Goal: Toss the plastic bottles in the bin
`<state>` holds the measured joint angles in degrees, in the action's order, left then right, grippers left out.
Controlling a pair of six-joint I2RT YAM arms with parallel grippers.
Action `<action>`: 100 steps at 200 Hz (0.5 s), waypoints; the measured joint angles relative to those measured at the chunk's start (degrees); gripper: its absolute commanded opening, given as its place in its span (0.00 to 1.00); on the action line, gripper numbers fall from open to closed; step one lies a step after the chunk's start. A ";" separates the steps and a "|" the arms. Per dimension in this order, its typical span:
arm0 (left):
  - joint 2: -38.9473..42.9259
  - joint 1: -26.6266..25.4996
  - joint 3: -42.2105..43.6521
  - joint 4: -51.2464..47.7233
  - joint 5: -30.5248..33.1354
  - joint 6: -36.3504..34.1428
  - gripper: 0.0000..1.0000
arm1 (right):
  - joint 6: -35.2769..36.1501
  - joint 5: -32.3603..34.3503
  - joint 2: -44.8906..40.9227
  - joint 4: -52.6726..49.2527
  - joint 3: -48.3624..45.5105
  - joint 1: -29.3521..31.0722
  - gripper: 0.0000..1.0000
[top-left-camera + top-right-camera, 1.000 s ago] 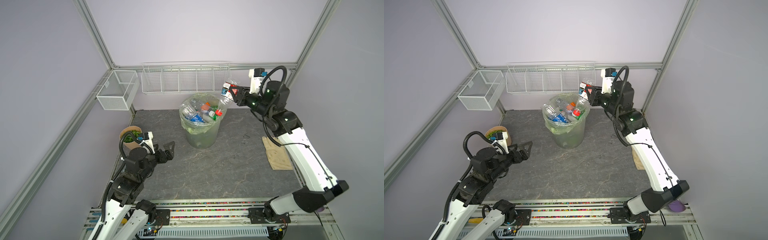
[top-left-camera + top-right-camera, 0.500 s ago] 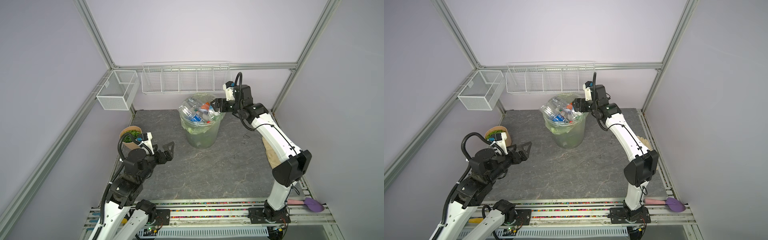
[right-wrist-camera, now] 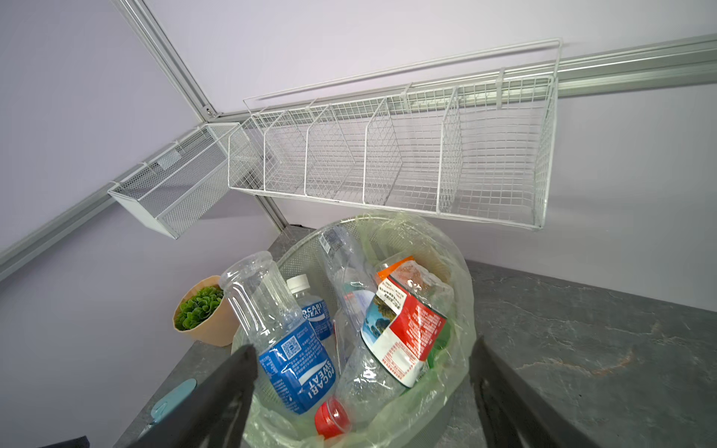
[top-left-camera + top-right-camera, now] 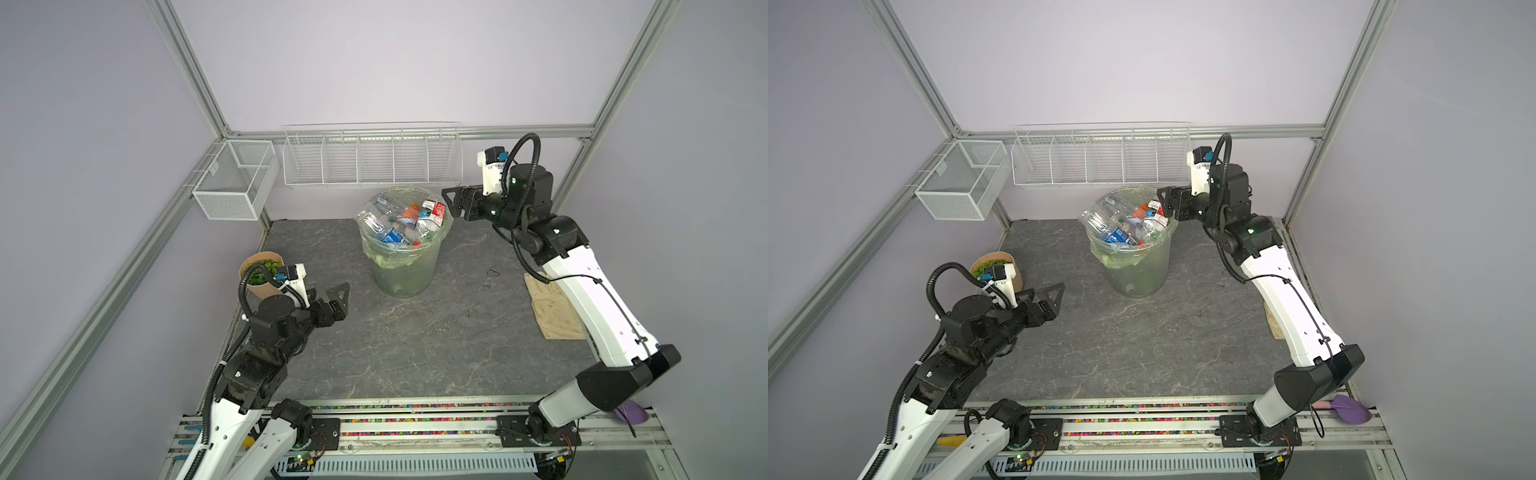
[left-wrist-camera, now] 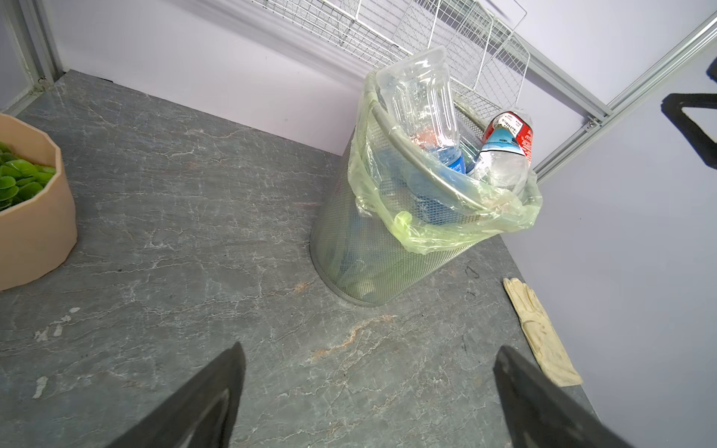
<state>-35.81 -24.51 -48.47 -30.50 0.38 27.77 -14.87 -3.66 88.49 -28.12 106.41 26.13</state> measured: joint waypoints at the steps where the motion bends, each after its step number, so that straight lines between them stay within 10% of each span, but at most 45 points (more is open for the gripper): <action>1: -0.04 0.00 -0.02 0.00 0.00 0.00 0.99 | 0.00 0.00 -0.07 0.02 -0.11 0.00 0.88; 100: -3.26 0.00 -1.70 1.33 0.44 -1.27 0.99 | 3.56 5.86 -9.03 -0.33 -12.24 -1.31 0.88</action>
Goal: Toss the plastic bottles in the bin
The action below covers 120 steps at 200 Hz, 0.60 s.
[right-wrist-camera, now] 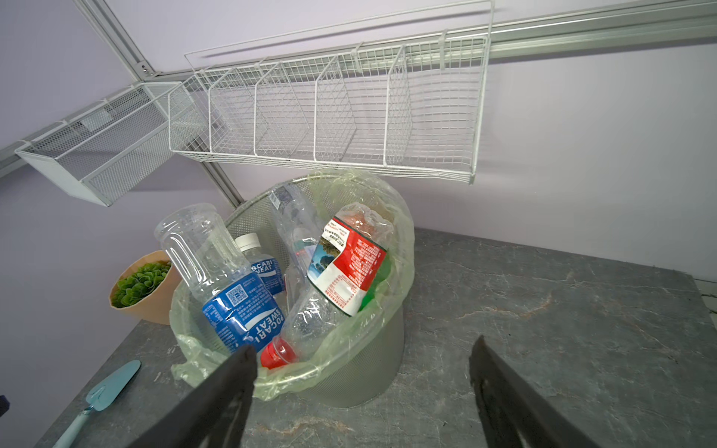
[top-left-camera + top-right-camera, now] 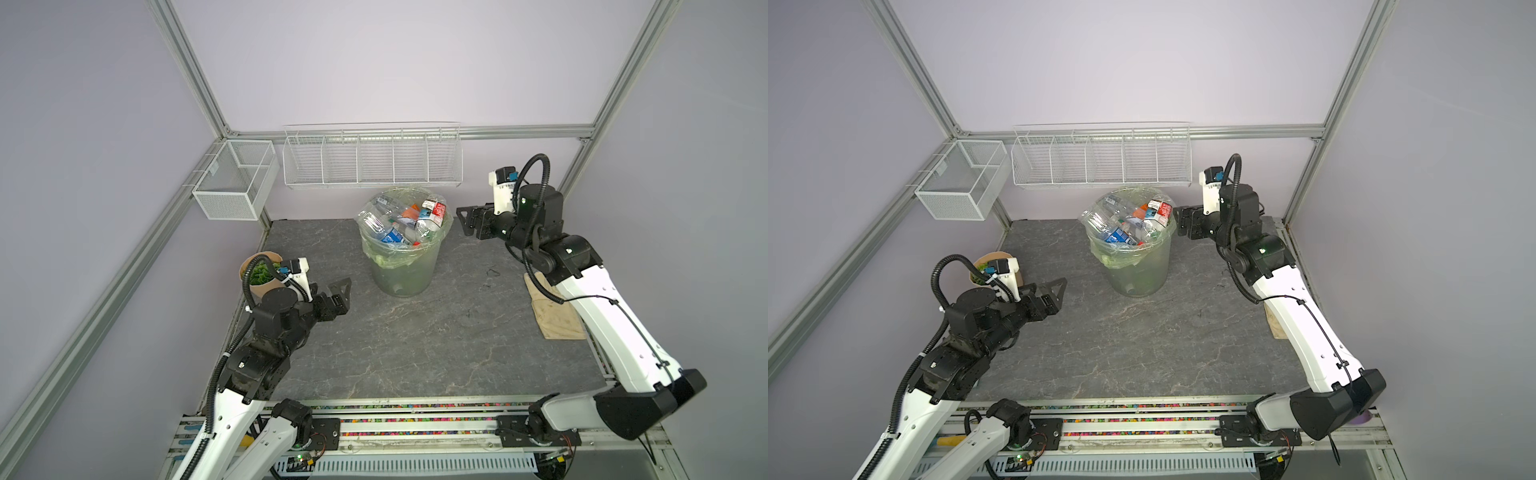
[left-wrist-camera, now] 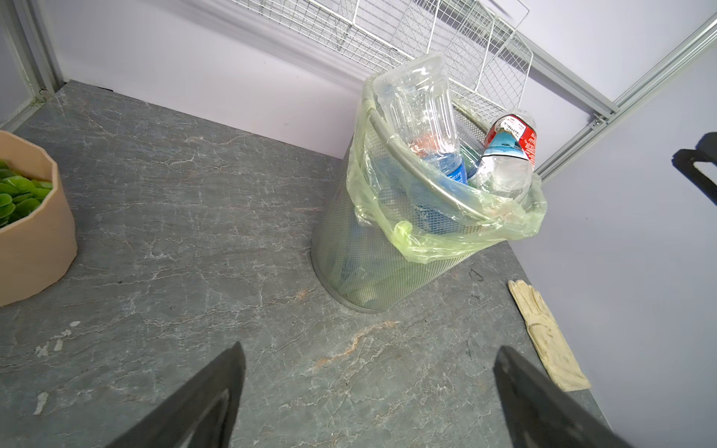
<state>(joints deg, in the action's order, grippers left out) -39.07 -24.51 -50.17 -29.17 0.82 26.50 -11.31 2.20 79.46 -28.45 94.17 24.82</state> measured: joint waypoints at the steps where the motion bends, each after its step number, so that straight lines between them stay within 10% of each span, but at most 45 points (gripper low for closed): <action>1: -0.02 0.00 0.00 0.02 0.02 0.00 0.99 | 0.02 0.00 -0.07 0.02 -0.09 0.00 0.88; 120: -2.58 0.00 1.22 4.15 12.44 -5.22 0.99 | 2.43 12.04 -13.79 2.86 -21.44 -1.68 0.89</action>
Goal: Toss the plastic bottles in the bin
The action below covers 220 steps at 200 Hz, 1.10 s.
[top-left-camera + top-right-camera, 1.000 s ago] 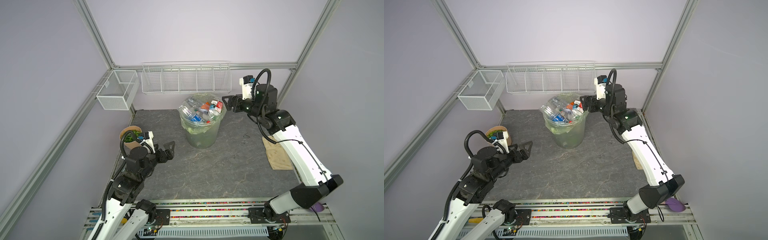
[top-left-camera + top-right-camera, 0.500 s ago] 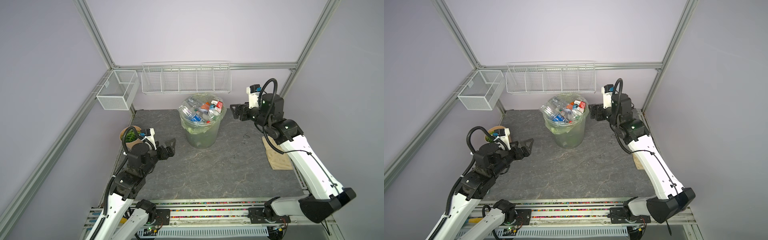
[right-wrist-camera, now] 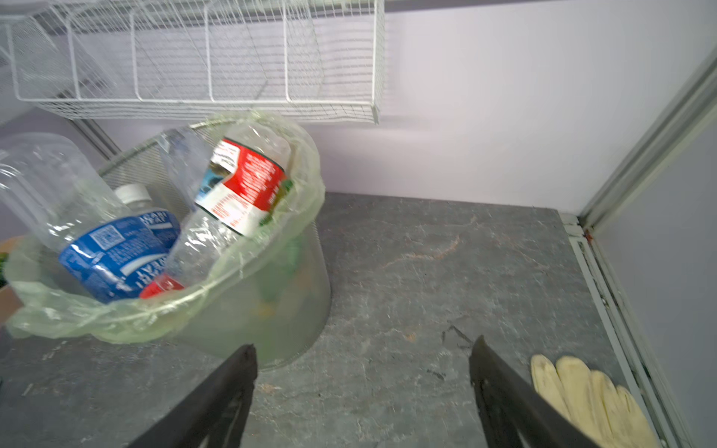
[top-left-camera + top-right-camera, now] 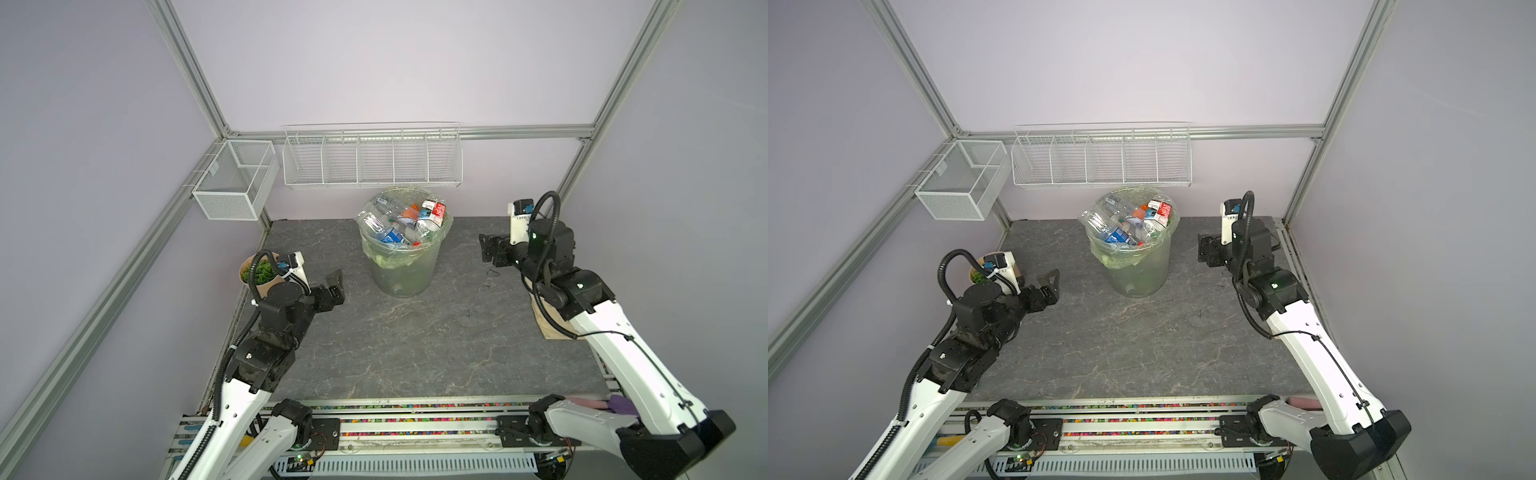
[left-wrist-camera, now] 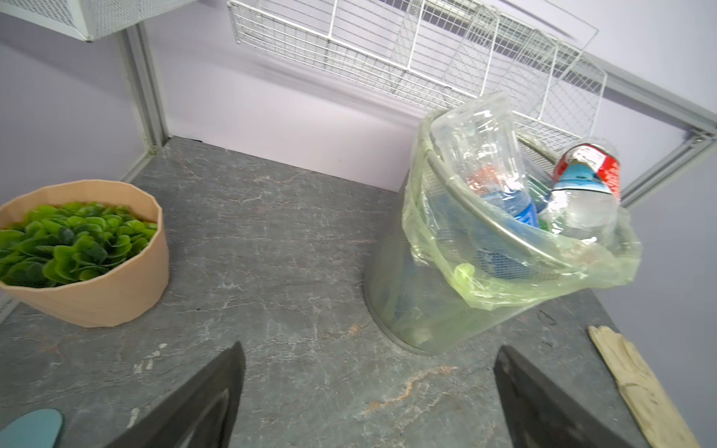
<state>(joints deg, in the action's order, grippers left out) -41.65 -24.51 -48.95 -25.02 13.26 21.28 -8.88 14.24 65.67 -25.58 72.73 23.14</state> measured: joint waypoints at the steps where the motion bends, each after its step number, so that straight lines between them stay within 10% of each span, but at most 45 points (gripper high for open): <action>1: -0.04 0.00 0.11 0.07 0.22 -0.15 0.99 | 0.00 0.17 -0.20 0.04 -0.39 -0.04 0.89; 220: 1.95 0.00 17.62 10.19 18.88 -9.97 0.99 | 1.40 17.27 -27.45 10.51 -43.25 -1.03 0.89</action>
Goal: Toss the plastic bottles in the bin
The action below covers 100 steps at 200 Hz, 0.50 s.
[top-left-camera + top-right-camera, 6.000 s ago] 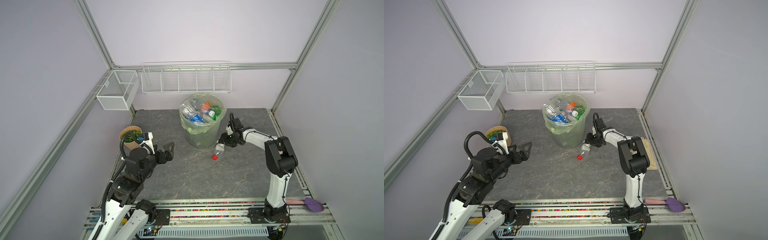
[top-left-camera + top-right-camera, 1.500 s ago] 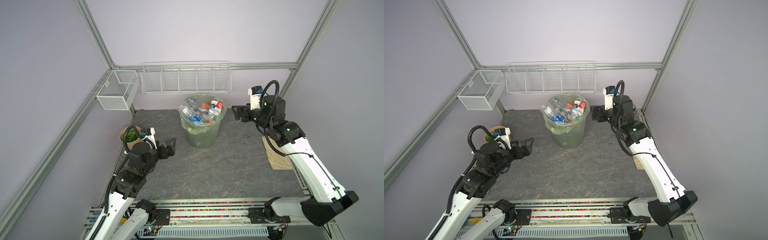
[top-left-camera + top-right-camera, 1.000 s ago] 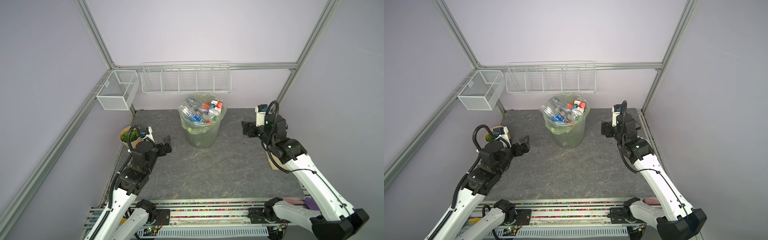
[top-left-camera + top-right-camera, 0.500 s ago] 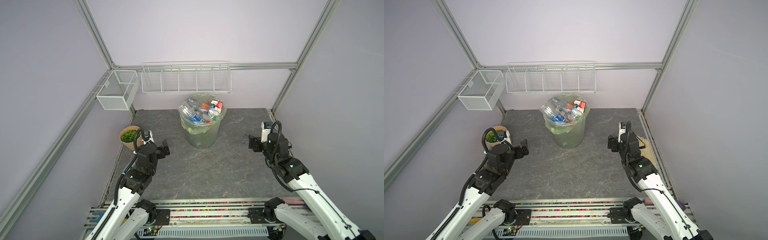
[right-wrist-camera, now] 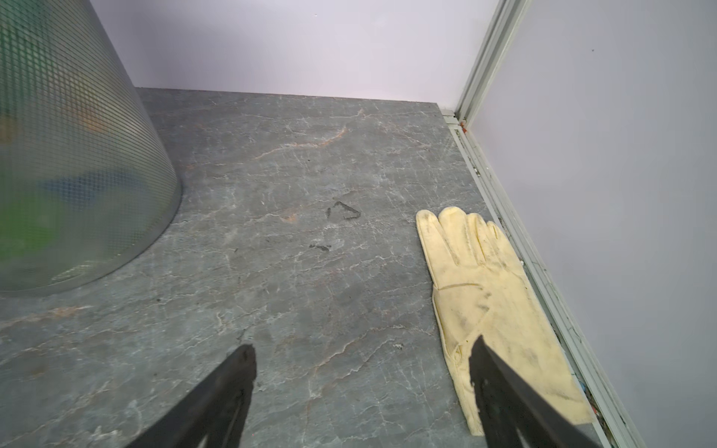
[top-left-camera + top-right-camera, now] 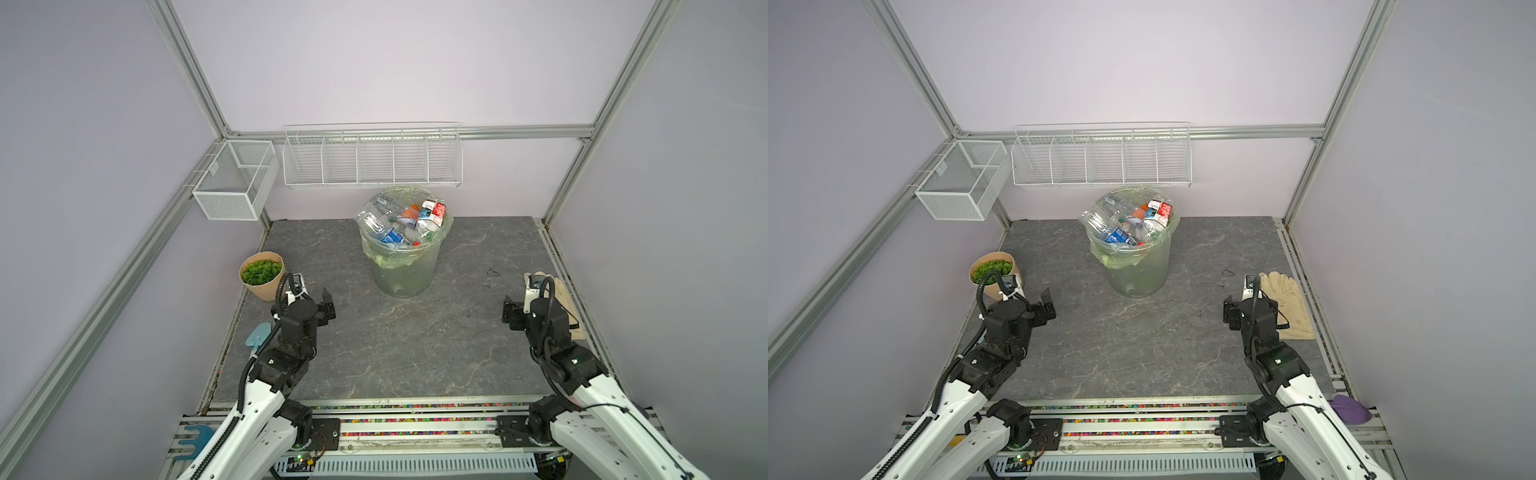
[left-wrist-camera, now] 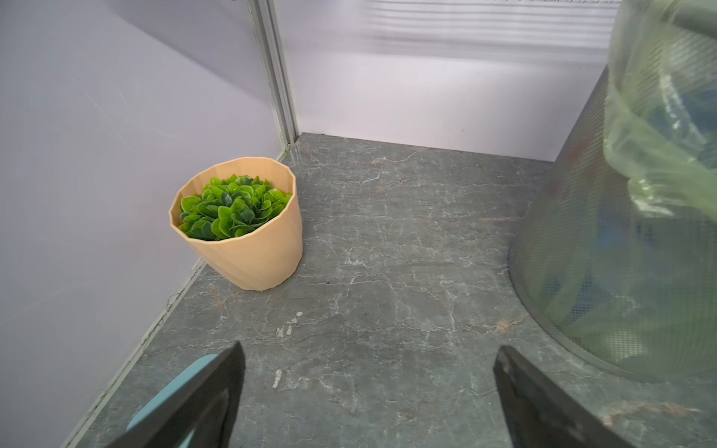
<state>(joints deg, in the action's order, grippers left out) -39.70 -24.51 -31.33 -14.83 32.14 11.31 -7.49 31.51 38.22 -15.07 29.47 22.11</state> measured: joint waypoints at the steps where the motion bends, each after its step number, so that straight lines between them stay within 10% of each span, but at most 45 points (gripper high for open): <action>1: -0.04 0.00 0.02 0.02 0.04 -0.02 0.99 | -0.02 0.04 -0.07 0.00 -0.11 -0.02 0.89; 100: 0.35 0.00 8.28 6.43 9.05 -0.94 0.99 | -4.57 3.63 -2.75 1.90 -7.50 -0.70 0.89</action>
<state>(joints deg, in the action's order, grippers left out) -39.35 -24.51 -23.05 -8.40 41.19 10.37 -12.05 35.14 35.46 -13.17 21.98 21.41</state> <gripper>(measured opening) 0.990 0.885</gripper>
